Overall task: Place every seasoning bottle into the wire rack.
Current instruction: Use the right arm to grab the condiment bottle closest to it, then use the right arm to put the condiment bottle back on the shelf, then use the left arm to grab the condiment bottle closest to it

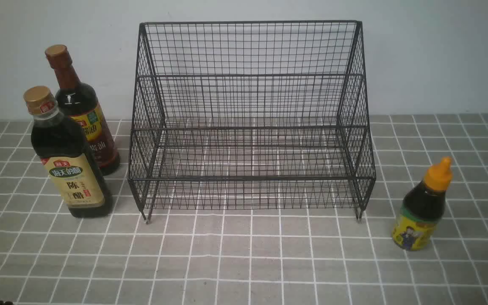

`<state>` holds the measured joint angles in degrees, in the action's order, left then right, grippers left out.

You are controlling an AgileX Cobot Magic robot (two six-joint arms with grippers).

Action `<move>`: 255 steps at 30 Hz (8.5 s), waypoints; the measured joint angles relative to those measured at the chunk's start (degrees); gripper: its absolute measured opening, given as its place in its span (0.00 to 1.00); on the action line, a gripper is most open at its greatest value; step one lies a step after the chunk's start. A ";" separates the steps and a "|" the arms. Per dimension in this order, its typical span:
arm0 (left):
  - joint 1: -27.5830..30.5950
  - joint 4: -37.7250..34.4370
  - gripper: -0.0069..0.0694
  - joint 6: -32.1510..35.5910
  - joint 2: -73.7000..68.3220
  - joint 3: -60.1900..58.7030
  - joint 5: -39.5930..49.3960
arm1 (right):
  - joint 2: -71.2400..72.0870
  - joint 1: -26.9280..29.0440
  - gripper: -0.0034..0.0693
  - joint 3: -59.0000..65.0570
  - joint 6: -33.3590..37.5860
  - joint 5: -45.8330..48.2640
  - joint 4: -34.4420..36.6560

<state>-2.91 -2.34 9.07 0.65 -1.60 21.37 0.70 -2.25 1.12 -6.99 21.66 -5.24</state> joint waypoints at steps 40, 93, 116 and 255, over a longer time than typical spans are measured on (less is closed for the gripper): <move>0.00 0.01 0.08 0.00 0.00 0.00 0.02 | 0.00 -0.06 0.03 -1.01 -10.65 -24.43 26.72; 0.00 0.12 0.08 0.00 0.00 0.00 0.06 | -91.99 -3.61 0.46 -69.80 11.07 35.63 12.77; 0.00 0.12 0.08 0.00 0.00 0.00 0.06 | -90.40 -20.50 0.46 -103.66 10.84 51.82 10.49; 0.00 -14.51 0.08 -4.88 0.00 -0.07 -12.38 | 0.04 0.00 0.03 0.10 -4.93 -0.64 -2.35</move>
<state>-2.91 -16.85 4.19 0.65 -1.67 8.99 0.74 -2.24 1.22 -11.92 21.02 -7.59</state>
